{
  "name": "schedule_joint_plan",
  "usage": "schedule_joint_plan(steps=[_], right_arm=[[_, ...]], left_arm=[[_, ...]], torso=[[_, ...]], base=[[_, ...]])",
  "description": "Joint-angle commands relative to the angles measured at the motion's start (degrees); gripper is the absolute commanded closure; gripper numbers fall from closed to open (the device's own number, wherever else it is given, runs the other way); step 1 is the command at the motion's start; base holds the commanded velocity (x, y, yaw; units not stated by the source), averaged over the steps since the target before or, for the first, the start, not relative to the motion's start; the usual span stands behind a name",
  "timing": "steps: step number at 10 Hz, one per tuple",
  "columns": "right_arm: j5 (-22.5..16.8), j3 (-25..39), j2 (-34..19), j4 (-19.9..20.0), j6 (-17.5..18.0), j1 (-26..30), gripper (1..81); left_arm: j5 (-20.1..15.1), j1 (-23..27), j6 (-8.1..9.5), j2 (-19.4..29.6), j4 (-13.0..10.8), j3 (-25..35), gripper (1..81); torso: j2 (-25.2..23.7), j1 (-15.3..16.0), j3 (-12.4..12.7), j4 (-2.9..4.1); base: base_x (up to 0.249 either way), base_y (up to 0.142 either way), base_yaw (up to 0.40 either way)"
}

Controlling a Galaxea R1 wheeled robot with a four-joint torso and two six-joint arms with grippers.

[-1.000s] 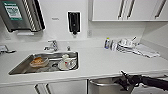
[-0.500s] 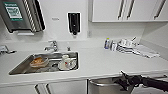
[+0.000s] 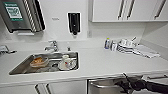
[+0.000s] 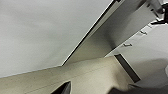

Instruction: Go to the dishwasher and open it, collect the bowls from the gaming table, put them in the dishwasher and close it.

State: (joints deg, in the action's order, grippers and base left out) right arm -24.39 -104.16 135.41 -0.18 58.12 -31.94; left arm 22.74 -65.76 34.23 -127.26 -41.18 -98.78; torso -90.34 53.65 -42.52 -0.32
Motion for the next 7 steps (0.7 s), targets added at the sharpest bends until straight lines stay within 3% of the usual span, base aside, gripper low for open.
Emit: schedule_joint_plan(steps=[1, 4, 7], right_arm=[[-14.19, -0.16, -3.19, -2.45, -1.79, -0.81, 1.0], [-13.58, -0.07, -2.93, -2.45, -1.87, -2.13, 1.0], [-13.31, -0.42, -2.49, -2.45, -1.87, -3.36, 1.0]], left_arm=[[0.29, 4.45, -0.31, 2.09, -0.83, 0.78, 1.0], [0.29, 4.45, -0.31, 2.09, -0.83, 0.69, 1.0], [0.29, 4.36, -0.31, 2.0, -0.83, 0.69, 1.0]], torso=[[0.0, 0.0, 0.0, 0.0], [-0.02, -0.02, 0.02, 0.0], [0.0, 0.02, 0.02, 0.0]], base=[[0.0, 0.0, 0.0], [0.0, 0.0, 0.0], [-0.076, 0.0, 0.0]])
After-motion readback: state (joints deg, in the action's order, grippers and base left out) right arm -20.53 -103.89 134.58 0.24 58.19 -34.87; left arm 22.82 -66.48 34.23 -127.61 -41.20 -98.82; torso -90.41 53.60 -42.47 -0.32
